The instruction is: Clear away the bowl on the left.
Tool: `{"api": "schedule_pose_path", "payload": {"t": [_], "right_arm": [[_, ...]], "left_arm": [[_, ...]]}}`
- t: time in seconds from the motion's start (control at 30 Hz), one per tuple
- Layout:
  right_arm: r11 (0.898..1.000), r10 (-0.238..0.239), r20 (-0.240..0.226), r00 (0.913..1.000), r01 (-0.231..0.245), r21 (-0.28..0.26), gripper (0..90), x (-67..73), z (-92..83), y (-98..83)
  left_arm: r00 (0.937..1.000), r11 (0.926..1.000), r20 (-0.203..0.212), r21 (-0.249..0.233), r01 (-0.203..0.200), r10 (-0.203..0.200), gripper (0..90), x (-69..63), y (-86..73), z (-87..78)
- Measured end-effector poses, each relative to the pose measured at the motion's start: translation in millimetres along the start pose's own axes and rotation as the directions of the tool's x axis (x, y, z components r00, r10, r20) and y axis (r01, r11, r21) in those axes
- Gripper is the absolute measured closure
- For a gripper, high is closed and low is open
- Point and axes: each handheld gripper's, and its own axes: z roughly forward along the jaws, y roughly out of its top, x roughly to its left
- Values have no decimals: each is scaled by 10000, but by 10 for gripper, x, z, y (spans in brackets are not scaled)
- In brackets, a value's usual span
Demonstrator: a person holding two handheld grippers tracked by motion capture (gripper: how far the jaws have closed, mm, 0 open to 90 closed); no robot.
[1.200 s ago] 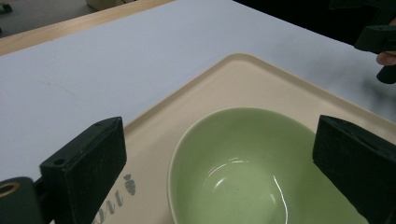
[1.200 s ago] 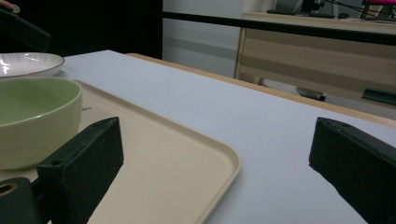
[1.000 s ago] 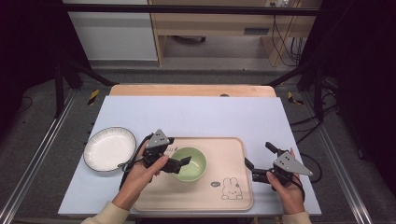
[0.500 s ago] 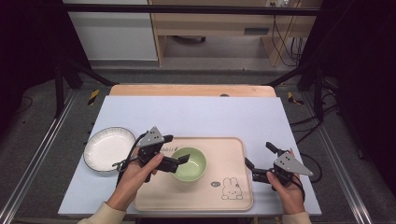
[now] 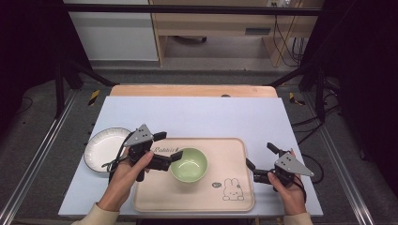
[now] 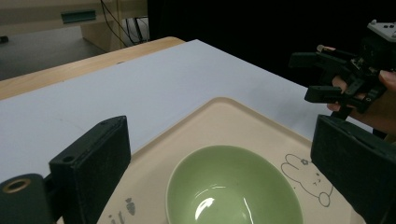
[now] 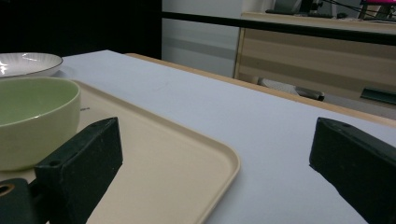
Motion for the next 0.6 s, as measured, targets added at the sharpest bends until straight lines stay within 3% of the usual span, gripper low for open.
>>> {"api": "schedule_pose_path", "payload": {"t": [0.17, 0.6], "right_arm": [[10000, -1, -24, 10000, 1, 27, 29, 3, 3, 0], [10000, -1, -78, 10000, 1, 22, 30, 2, 0, 1]], "left_arm": [[9986, 9994, -516, -315, 124, -140, 45, 60, 16, -86], [9959, 9972, -861, -727, 201, -263, 40, 181, 60, -320]]}}
